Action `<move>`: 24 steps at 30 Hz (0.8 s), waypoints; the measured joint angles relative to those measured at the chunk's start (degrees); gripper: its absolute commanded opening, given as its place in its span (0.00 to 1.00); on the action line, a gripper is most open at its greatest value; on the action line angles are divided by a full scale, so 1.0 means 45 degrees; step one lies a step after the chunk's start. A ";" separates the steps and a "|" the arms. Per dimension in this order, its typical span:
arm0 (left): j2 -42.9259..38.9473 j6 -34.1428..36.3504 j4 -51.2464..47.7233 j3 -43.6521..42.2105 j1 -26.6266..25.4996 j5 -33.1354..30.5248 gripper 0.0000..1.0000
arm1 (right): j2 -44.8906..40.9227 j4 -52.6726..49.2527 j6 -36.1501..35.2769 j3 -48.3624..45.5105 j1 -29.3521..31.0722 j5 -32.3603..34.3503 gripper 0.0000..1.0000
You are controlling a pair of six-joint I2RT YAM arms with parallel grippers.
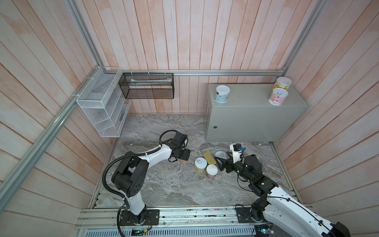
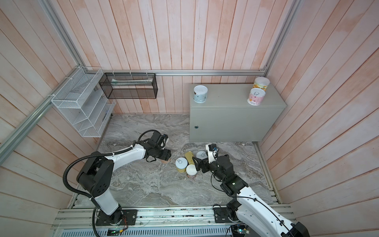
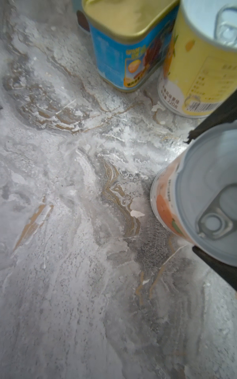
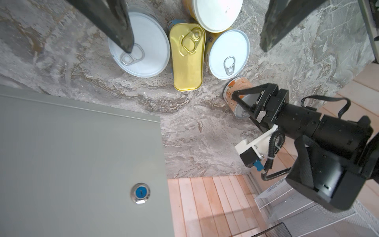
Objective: Place and organize the canned foods onto the counter
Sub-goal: 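Lift the orange-and-white can with the left gripper while the right gripper reaches toward it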
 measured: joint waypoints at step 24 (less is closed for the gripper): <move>-0.2108 -0.0141 -0.3337 0.2084 0.0262 0.2414 0.52 | 0.3925 0.5683 -0.2380 0.0044 0.2419 -0.1768 0.95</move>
